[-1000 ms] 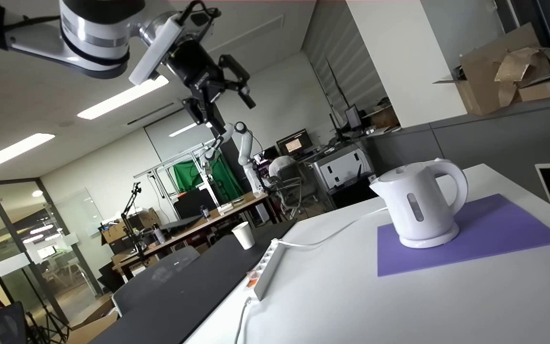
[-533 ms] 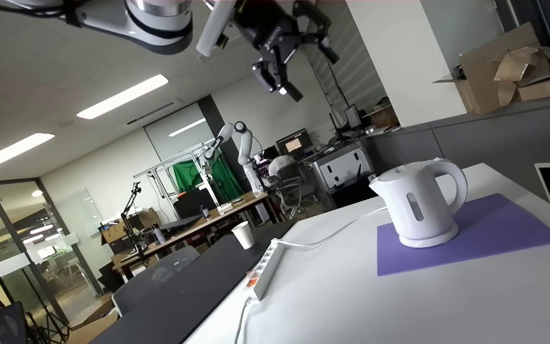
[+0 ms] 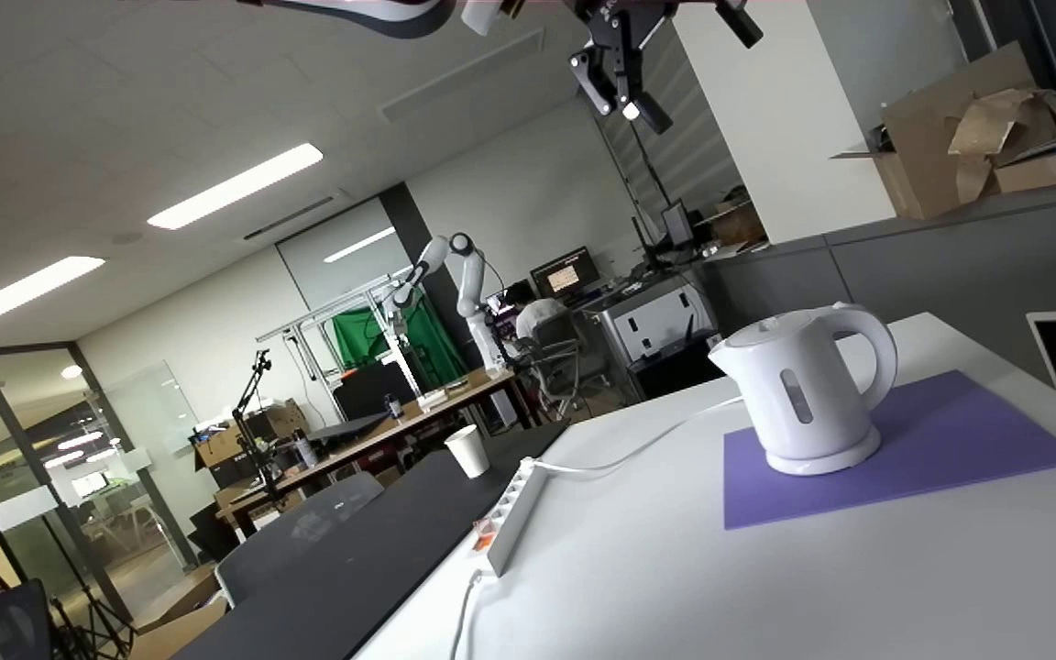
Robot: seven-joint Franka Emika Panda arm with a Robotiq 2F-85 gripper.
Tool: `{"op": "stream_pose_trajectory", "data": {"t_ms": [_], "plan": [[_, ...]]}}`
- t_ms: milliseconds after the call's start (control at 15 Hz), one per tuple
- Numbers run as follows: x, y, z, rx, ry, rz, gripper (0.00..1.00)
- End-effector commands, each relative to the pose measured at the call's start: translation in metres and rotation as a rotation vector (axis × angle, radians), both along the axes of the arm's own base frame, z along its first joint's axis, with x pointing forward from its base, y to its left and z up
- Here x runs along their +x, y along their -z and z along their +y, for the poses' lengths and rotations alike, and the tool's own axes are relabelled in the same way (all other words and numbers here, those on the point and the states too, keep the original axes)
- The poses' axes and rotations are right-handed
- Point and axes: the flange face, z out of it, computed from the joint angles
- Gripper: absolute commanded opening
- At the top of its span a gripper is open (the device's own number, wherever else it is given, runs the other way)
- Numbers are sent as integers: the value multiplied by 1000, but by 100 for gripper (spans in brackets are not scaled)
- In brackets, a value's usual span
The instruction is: Turn on the electric kettle
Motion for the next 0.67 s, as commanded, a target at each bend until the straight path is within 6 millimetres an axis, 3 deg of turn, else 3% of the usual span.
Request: {"op": "stream_pose_trajectory", "data": {"t_ms": [0, 600], "plan": [[14, -11, -10, 24, 8, 28, 100], [14, -3, -3, 32, -4, 40, 100]]}}
